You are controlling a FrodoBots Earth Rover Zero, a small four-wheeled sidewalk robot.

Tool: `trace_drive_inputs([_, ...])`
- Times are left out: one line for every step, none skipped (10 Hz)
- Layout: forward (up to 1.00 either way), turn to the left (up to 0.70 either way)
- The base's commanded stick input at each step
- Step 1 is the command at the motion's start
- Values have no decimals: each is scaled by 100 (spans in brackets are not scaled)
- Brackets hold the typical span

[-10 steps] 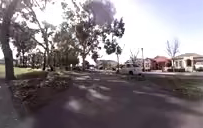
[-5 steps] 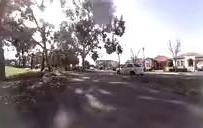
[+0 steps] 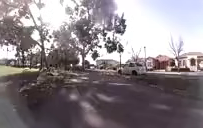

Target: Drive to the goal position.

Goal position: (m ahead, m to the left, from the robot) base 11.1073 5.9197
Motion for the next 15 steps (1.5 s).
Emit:
trace_drive_inputs([100,0])
trace_drive_inputs([100,0])
trace_drive_inputs([100,0])
trace_drive_inputs([100,0])
trace_drive_inputs([100,0])
trace_drive_inputs([100,0])
trace_drive_inputs([100,0])
trace_drive_inputs([100,0])
trace_drive_inputs([100,0])
trace_drive_inputs([100,0])
trace_drive_inputs([100,0])
trace_drive_inputs([100,0])
trace_drive_inputs([100,0])
trace_drive_inputs([100,0])
trace_drive_inputs([100,10])
